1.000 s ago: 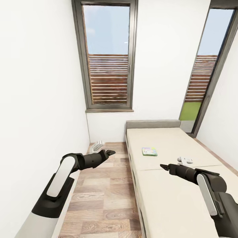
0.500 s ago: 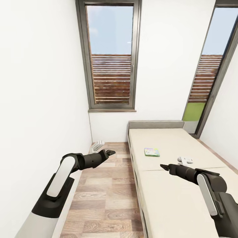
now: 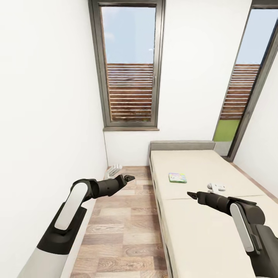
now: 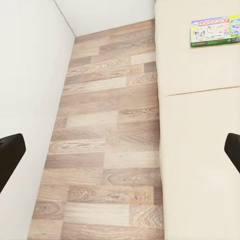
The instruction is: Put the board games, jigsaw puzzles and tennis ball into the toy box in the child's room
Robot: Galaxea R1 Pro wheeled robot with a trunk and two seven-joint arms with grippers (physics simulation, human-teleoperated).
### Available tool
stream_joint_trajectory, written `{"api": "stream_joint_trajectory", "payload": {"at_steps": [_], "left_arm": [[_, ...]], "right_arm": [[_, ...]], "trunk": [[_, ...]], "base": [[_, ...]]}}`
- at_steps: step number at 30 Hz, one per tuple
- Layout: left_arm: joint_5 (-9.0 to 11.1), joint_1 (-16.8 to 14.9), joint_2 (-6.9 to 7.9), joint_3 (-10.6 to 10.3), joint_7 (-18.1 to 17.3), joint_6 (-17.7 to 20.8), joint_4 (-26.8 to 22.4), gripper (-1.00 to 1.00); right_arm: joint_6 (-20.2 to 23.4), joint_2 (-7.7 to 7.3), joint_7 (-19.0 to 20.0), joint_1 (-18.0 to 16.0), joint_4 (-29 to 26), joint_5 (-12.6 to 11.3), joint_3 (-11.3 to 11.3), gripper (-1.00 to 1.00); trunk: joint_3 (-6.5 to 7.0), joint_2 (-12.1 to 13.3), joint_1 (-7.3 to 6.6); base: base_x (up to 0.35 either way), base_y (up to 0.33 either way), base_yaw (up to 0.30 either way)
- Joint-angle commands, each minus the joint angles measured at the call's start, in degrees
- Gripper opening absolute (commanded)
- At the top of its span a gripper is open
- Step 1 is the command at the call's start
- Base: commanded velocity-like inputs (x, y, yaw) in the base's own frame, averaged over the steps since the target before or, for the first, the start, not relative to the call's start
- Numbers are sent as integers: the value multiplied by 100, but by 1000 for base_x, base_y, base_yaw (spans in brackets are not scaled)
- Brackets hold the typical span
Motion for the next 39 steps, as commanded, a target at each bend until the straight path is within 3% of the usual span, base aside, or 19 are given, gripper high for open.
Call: {"api": "stream_joint_trajectory", "payload": {"at_steps": [1,19,39], "left_arm": [[56,-7,-2,1,60,6,-5,100],[61,-9,-2,0,60,6,-5,100],[62,-9,-2,-5,60,6,-5,100]], "right_arm": [[26,0,44,-6,-3,28,-8,100],[26,3,44,-4,-3,29,-8,100],[26,16,44,-5,-3,35,-8,100]], "trunk": [[-14,-14,4],[-14,-14,4],[-14,-14,4]], "base": [[0,39,2],[0,173,1],[0,40,0]]}}
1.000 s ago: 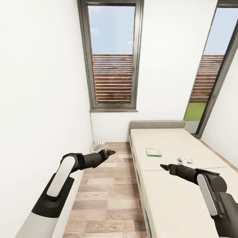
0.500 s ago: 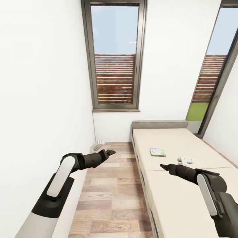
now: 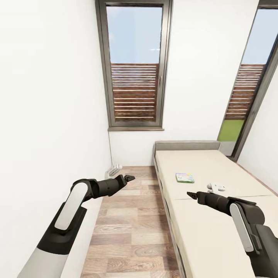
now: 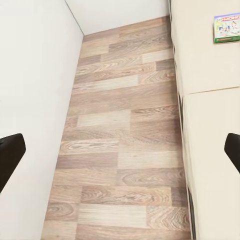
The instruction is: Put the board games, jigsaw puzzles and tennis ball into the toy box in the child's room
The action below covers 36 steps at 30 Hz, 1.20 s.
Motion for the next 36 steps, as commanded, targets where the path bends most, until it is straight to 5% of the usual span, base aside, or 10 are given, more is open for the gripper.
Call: {"api": "stream_joint_trajectory", "payload": {"at_steps": [1,36], "left_arm": [[56,-6,-3,1,60,6,-5,100],[63,-6,-6,-2,60,6,-5,100]], "right_arm": [[26,0,43,-6,-3,27,-8,100],[26,-5,35,-5,-3,29,-8,100]], "trunk": [[-14,-14,4],[-14,-14,4]], "base": [[0,7,0],[3,26,0]]}}
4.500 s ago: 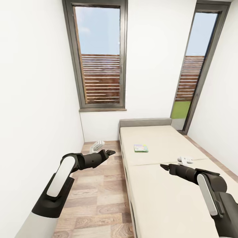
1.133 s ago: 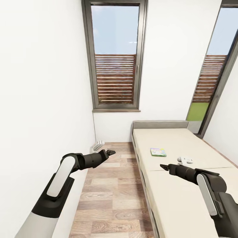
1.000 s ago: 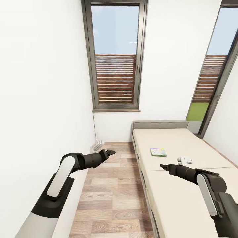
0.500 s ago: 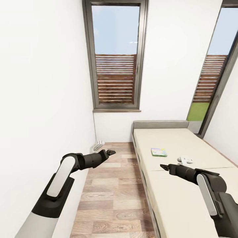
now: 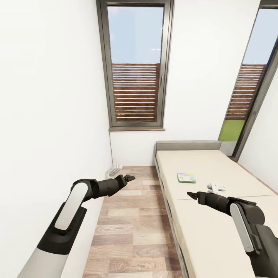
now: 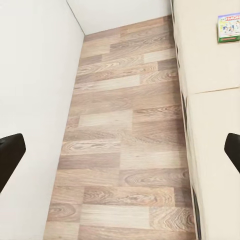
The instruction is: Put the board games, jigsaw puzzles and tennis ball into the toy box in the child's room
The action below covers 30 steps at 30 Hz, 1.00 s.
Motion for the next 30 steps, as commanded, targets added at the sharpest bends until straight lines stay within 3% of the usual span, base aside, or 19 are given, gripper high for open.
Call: {"api": "stream_joint_trajectory", "payload": {"at_steps": [1,30], "left_arm": [[56,-6,-2,1,60,6,-5,100],[61,-18,-6,-17,60,6,-13,100]], "right_arm": [[26,0,43,-6,-3,27,-7,100],[18,-2,43,-8,-3,27,-7,100]], "trunk": [[-14,-14,4],[-14,-14,4]], "base": [[1,9,0],[2,2,0]]}}
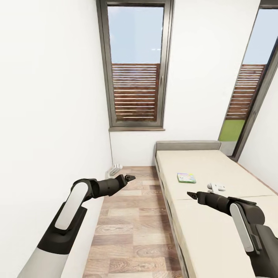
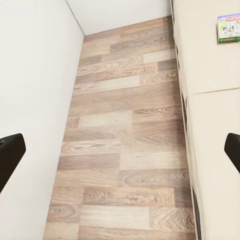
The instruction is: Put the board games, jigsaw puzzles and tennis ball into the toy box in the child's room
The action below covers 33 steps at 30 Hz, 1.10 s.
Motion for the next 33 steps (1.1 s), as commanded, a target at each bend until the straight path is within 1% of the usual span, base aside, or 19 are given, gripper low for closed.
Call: {"api": "stream_joint_trajectory", "payload": {"at_steps": [1,15,25,33], "left_arm": [[56,-6,-2,1,60,6,-5,100],[59,-4,-2,-3,60,6,-5,100],[56,-9,-2,-5,60,6,-5,100],[53,-7,-2,-7,61,6,-5,100]], "right_arm": [[26,0,43,-6,-3,27,-8,100],[25,0,43,-5,-3,27,-8,100],[25,6,43,-5,-3,27,-8,100],[25,6,43,-5,-3,27,-8,100]], "trunk": [[-14,-14,5],[-14,-14,5],[-14,-14,5],[-14,-14,5]], "base": [[39,0,0],[117,22,0],[31,18,0],[8,119,0]]}}
